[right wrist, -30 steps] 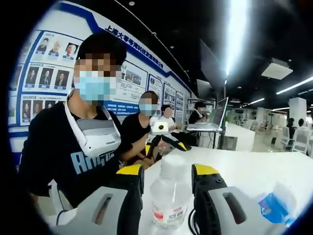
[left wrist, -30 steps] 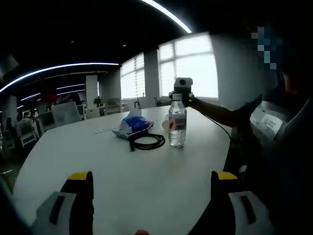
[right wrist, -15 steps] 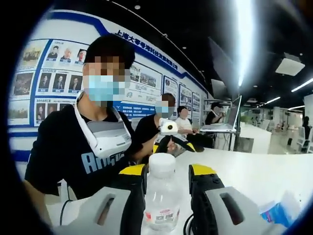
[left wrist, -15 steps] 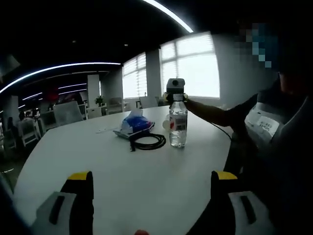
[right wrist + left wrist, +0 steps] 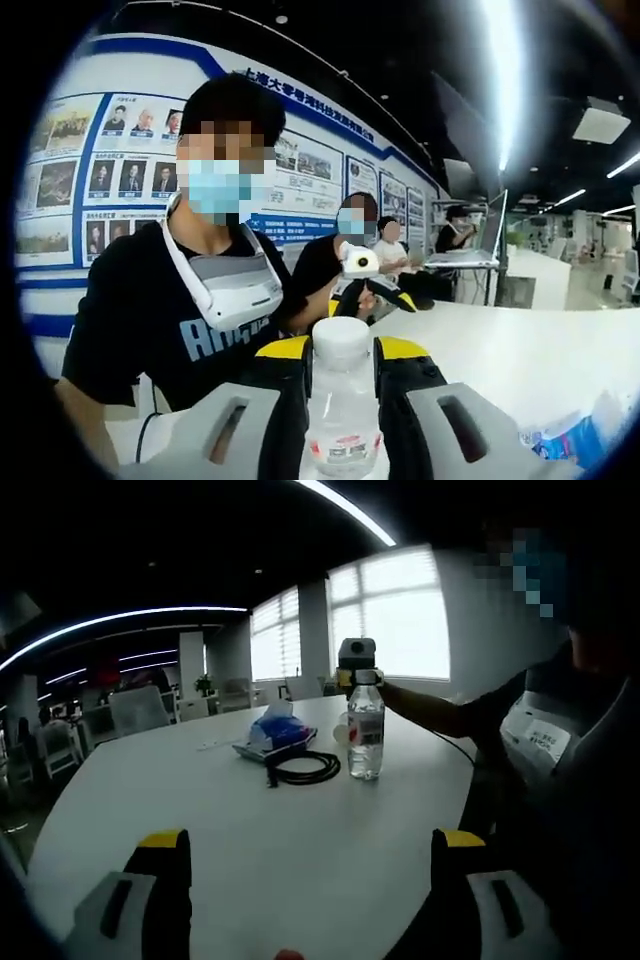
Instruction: Arrange the tabletop items into an orderly group along one side of the table until the central work area is clear of visible clutter.
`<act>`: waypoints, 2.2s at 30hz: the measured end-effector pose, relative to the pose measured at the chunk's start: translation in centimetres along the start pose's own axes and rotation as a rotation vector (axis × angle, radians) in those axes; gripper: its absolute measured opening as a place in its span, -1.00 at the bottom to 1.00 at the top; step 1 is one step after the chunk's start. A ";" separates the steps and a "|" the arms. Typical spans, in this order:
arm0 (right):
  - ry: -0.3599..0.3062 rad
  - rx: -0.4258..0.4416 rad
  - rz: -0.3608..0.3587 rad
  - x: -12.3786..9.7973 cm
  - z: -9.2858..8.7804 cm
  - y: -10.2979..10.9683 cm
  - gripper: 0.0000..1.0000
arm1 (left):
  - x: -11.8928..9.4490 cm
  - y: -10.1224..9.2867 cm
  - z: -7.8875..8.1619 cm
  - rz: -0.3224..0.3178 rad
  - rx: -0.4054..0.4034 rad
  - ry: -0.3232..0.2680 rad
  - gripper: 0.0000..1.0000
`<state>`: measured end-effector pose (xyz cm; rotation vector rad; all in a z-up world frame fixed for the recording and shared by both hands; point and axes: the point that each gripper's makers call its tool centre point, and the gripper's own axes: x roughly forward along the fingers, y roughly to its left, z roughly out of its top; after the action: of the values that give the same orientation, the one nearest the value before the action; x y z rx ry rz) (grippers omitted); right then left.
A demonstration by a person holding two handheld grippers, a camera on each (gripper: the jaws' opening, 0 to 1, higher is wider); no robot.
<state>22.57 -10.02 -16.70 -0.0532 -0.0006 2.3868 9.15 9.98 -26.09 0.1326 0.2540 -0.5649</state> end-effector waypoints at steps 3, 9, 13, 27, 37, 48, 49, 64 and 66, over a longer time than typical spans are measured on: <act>0.002 0.004 -0.005 -0.3 0.1 -0.1 -0.60 | 0.1 0.1 -0.1 0.001 -0.003 0.000 1.00; 0.000 0.018 -0.010 -0.3 0.2 -0.2 -0.61 | 0.1 0.1 -0.3 -0.001 -0.005 0.000 1.00; 0.001 0.015 -0.012 0.2 0.1 0.1 -0.62 | 0.0 0.1 -0.3 0.000 -0.004 0.002 1.00; 0.032 0.021 -0.073 1.3 0.0 0.3 -0.64 | 0.1 0.0 -0.4 -0.014 0.000 0.005 1.00; 0.046 0.036 -0.148 1.9 0.1 -0.2 -0.65 | 0.2 -0.4 -0.7 -0.030 0.009 0.010 1.00; 0.030 0.038 -0.314 4.5 -0.1 -1.0 -0.66 | -0.5 -0.2 -0.8 -0.039 0.003 -0.014 1.00; 0.031 0.036 -0.323 4.7 -0.1 -1.1 -0.66 | -0.5 -0.2 -0.9 -0.041 0.004 -0.012 1.00; -0.011 0.002 -0.461 6.2 2.4 -5.9 -0.66 | -1.6 1.1 -1.3 -0.012 0.002 -0.024 1.00; -0.010 0.003 -0.476 6.2 2.5 -6.8 -0.66 | -1.7 1.2 -1.3 -0.009 -0.004 -0.027 1.00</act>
<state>22.62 -0.84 -14.29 -0.0352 -0.0133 1.9108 8.18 12.09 -26.85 0.1204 0.2296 -0.5746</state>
